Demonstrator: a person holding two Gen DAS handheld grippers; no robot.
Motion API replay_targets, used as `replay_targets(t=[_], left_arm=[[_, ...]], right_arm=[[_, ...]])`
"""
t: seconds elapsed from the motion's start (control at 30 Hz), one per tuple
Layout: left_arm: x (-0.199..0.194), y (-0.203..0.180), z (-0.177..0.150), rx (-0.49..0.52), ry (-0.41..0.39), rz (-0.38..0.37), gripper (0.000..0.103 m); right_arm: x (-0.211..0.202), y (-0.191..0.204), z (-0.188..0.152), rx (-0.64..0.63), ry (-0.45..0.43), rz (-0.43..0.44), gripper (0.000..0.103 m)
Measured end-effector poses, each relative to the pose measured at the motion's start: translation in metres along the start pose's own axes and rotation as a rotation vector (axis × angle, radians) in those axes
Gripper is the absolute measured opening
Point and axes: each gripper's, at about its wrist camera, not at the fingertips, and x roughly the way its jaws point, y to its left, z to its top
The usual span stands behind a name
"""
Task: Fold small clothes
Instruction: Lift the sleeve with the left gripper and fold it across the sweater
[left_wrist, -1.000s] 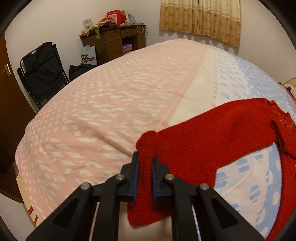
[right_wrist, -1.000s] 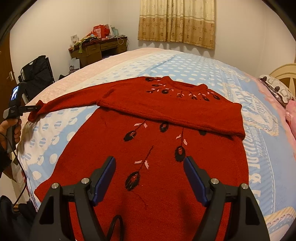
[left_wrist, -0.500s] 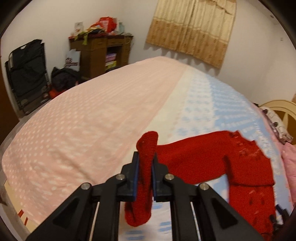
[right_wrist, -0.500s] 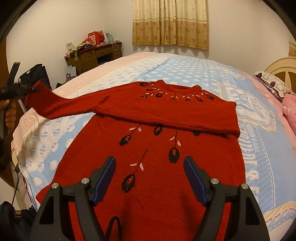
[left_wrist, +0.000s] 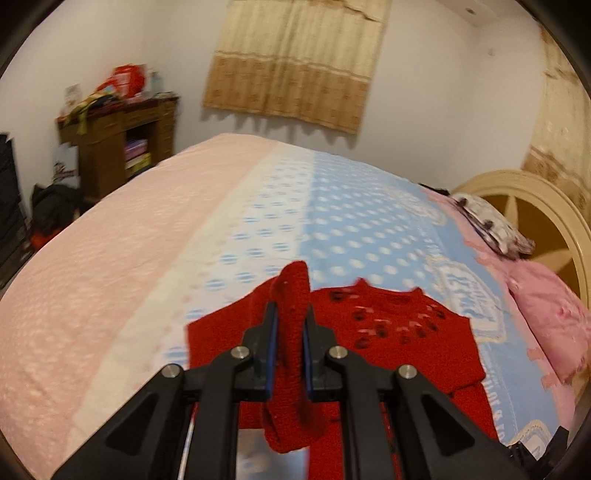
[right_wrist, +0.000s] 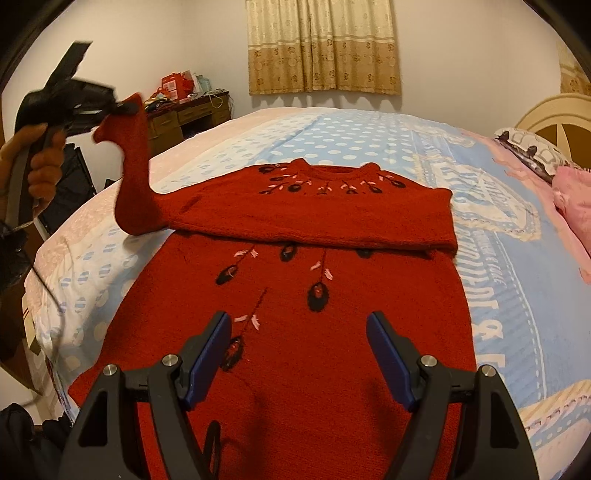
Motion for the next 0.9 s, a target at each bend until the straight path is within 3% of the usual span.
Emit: replay_targets(t=[0.37, 0.47, 0.53, 0.63, 0.8, 0.9], left_arm=[[0.064, -0.109, -0.02, 0.14, 0.099, -0.063, 0.012], [0.082, -0.135, -0.031, 0.187, 0.112, -0.045, 0.014], [0.094, -0.147, -0.04, 0.219, 0.118, -0.019, 0.021], [0.102, -0.156, -0.051, 0.273, 0.142, 0.046, 0.056], [0.076, -0.13, -0.069, 0.349, 0.085, 0.091, 0.066], [0.055, -0.093, -0.081, 0.357, 0.042, 0.161, 0.079]], right_arm=[[0.004, -0.01, -0.005, 0.025, 0.01, -0.005, 0.076], [0.006, -0.01, -0.006, 0.026, 0.018, -0.001, 0.076], [0.008, -0.011, -0.008, 0.027, 0.024, 0.001, 0.076], [0.01, -0.014, -0.011, 0.029, 0.033, 0.0, 0.076], [0.014, -0.019, -0.016, 0.035, 0.047, -0.006, 0.076], [0.017, -0.021, -0.021, 0.044, 0.067, -0.012, 0.076]])
